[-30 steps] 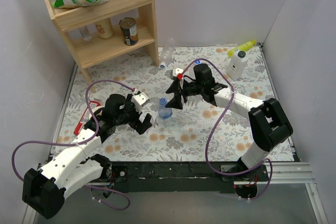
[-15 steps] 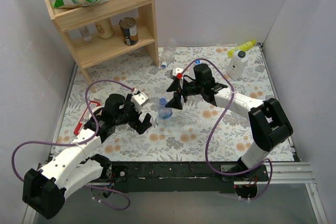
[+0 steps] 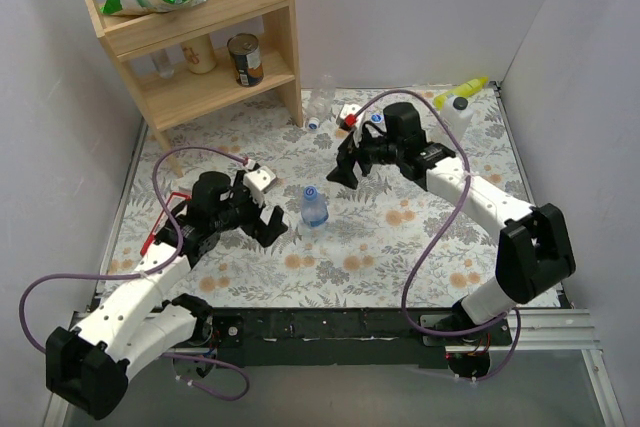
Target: Screw on the bottle caps
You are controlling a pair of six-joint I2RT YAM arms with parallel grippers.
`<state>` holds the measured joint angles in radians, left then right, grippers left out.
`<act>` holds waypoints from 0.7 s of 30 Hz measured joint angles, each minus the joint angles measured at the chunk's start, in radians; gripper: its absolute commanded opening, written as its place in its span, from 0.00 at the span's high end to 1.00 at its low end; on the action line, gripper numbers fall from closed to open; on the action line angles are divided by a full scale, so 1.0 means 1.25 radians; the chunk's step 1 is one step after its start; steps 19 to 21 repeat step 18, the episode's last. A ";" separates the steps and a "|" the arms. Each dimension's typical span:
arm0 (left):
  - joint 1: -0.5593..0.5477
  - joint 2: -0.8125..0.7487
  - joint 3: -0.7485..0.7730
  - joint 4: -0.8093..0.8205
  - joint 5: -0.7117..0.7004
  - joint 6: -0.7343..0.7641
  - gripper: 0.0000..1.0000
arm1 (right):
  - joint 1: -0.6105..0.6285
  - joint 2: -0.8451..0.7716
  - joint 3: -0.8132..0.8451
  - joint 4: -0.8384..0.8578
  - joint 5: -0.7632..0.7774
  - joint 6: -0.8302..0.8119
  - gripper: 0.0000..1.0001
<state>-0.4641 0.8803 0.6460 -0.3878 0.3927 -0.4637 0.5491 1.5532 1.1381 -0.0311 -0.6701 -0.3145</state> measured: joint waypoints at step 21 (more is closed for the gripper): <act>0.239 0.073 0.161 0.107 -0.058 -0.144 0.02 | -0.010 -0.097 0.231 -0.342 0.634 0.067 0.01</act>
